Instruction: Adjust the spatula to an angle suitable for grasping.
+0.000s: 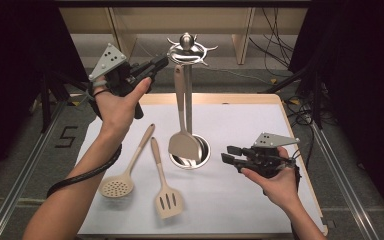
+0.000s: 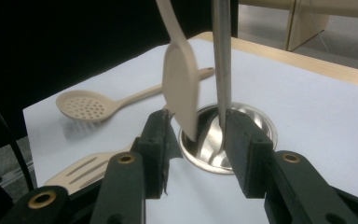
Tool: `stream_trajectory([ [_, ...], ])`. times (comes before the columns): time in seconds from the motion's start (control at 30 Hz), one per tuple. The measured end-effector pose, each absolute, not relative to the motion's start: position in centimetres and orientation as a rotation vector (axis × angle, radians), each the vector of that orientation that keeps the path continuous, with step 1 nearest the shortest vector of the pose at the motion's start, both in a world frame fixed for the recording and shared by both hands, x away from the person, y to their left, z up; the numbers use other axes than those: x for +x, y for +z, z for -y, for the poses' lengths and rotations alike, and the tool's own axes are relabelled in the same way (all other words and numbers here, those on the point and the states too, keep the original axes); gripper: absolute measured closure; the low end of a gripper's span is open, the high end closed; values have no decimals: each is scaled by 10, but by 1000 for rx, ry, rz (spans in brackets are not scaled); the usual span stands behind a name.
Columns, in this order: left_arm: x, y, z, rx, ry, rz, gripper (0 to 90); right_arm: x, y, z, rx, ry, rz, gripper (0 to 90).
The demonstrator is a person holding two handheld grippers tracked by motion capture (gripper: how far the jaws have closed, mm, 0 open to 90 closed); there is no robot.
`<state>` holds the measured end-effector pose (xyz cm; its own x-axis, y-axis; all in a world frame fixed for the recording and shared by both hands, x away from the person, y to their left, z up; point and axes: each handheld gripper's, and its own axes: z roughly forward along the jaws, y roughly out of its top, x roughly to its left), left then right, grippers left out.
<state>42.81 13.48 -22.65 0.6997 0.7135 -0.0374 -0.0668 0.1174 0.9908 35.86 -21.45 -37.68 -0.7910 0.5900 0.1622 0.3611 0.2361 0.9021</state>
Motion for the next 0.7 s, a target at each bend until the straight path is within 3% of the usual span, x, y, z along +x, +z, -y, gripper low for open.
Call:
stream_trajectory([
  [0.7, 460, -219, -137, 1415, 637, -608, 893, 360, -378, 214, 908, 1586, -2287, 617],
])
